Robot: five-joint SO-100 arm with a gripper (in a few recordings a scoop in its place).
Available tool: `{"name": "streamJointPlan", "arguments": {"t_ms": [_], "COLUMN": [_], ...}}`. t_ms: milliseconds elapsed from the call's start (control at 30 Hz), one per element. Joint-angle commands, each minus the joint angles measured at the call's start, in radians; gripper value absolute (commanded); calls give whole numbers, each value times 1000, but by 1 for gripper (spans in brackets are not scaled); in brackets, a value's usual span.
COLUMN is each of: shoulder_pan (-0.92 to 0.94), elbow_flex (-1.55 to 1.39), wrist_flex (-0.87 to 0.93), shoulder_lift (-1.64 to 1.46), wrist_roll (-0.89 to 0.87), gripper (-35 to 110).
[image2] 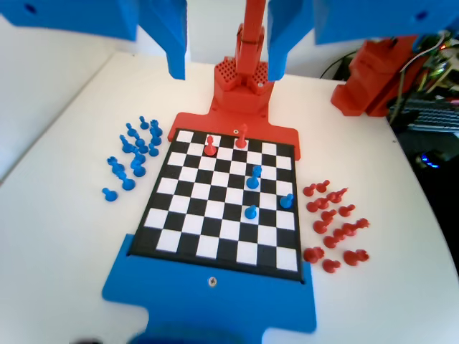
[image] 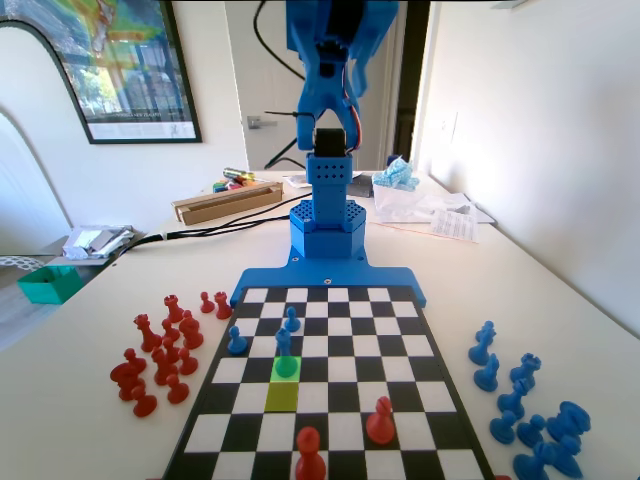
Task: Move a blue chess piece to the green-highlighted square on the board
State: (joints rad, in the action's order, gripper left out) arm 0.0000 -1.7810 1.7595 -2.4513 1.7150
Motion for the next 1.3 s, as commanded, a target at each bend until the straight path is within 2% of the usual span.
{"name": "streamJointPlan", "arguments": {"t_ms": [0, 600, 1267], "shoulder_pan": [2, 32, 37], "elbow_flex": [-98, -402, -402], "wrist_flex": [3, -189, -189], "shoulder_lift": [-186, -601, -604], "wrist_roll": [14, 34, 28], "gripper": [11, 1, 2]}}
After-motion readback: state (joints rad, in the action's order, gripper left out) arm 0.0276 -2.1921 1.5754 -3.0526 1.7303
